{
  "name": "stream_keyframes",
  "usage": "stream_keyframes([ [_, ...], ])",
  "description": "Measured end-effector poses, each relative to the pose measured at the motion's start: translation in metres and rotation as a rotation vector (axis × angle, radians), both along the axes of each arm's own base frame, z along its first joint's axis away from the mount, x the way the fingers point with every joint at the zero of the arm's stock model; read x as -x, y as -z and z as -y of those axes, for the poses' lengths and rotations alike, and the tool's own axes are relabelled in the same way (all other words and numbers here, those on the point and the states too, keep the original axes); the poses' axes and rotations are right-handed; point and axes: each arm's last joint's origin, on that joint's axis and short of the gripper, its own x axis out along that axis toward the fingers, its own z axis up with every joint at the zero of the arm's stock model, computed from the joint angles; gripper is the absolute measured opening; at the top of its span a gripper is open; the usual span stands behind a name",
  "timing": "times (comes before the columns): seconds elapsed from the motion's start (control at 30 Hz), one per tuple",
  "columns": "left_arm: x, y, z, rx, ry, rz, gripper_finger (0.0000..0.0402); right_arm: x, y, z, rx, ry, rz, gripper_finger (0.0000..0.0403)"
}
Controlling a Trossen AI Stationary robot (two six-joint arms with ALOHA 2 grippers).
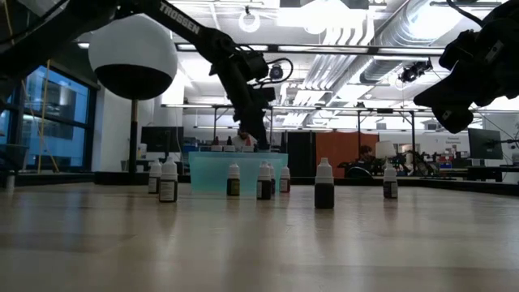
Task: Pick & Place food coloring
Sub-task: Put the large blue food coloring bottle into the blue bin
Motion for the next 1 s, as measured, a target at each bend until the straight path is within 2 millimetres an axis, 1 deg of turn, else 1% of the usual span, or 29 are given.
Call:
stream_keyframes([
  [1.0,0.0000,0.0016,0.0016,0.023,-0.009,-0.006,0.0115,0.0000,0.0000,0.0000,0.001,0.000,0.000,0.0000],
])
